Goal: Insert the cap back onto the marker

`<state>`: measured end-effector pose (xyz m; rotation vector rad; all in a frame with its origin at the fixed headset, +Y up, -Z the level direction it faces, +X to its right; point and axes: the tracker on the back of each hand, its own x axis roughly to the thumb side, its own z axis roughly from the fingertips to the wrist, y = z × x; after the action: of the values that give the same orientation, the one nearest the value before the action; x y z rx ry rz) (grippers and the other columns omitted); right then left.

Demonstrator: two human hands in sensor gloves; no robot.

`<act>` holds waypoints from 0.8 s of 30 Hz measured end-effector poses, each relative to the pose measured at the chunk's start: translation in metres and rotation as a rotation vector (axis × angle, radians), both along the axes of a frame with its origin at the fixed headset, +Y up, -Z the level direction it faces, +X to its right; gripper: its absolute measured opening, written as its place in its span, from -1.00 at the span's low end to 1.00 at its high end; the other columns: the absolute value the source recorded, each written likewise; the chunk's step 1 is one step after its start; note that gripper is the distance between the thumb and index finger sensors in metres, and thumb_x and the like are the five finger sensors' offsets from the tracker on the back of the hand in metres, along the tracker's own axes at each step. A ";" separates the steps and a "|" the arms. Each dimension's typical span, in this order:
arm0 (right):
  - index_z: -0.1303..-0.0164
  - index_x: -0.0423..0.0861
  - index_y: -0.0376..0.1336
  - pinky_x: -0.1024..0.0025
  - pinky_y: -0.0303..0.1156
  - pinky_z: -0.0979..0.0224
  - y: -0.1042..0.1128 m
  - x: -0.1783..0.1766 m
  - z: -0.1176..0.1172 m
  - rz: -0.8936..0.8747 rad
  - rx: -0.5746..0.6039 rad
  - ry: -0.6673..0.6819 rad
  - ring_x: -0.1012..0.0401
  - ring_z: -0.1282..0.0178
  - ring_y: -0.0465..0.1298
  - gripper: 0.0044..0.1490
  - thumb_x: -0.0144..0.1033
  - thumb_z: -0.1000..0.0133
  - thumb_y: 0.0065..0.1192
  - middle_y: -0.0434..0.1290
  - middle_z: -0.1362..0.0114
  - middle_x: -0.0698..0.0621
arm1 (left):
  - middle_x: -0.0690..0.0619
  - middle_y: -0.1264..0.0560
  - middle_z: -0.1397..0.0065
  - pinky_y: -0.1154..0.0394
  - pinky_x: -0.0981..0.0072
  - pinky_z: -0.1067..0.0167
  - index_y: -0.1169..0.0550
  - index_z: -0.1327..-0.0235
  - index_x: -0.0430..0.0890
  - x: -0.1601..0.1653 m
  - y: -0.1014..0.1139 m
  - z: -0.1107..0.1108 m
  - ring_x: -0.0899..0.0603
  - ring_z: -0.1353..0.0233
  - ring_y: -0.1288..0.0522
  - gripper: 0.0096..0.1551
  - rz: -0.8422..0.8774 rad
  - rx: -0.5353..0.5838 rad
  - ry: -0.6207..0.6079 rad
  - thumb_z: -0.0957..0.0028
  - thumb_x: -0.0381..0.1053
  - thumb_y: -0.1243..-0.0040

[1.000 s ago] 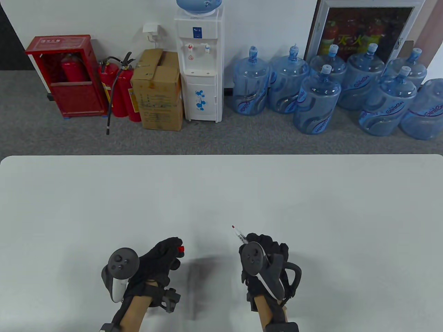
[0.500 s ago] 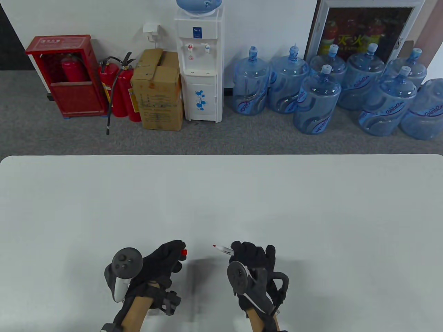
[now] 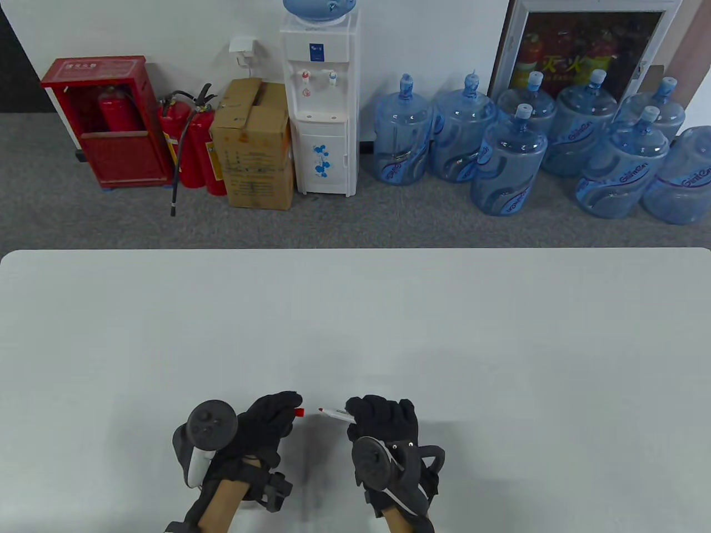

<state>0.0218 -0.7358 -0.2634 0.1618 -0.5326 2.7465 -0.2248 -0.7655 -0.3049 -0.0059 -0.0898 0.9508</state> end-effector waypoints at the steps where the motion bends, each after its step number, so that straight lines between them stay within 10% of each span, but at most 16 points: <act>1: -0.21 0.25 0.26 -0.20 0.30 -0.53 0.000 0.000 0.000 0.003 -0.002 0.002 0.16 -0.32 0.56 -0.32 -0.14 0.14 0.49 0.45 -0.36 0.16 | 0.05 -0.62 -0.30 -0.51 -0.16 -0.20 -0.60 -0.18 0.22 0.000 0.000 0.000 -0.06 0.05 -0.73 -0.55 -0.001 0.000 -0.001 0.01 0.05 -0.26; 24: -0.16 0.35 0.30 -0.22 0.27 -0.55 -0.004 -0.003 0.001 -0.150 -0.051 0.095 0.22 -0.36 0.57 -0.35 -0.19 0.14 0.49 0.46 -0.40 0.30 | 0.08 -0.68 -0.24 -0.52 -0.15 -0.19 -0.60 -0.19 0.17 0.006 -0.001 0.001 -0.06 0.09 -0.76 -0.53 0.034 -0.049 -0.063 0.02 0.10 -0.25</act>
<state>0.0184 -0.7396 -0.2624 0.2294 -0.4303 2.5895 -0.2192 -0.7669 -0.3038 -0.0799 -0.1247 0.9864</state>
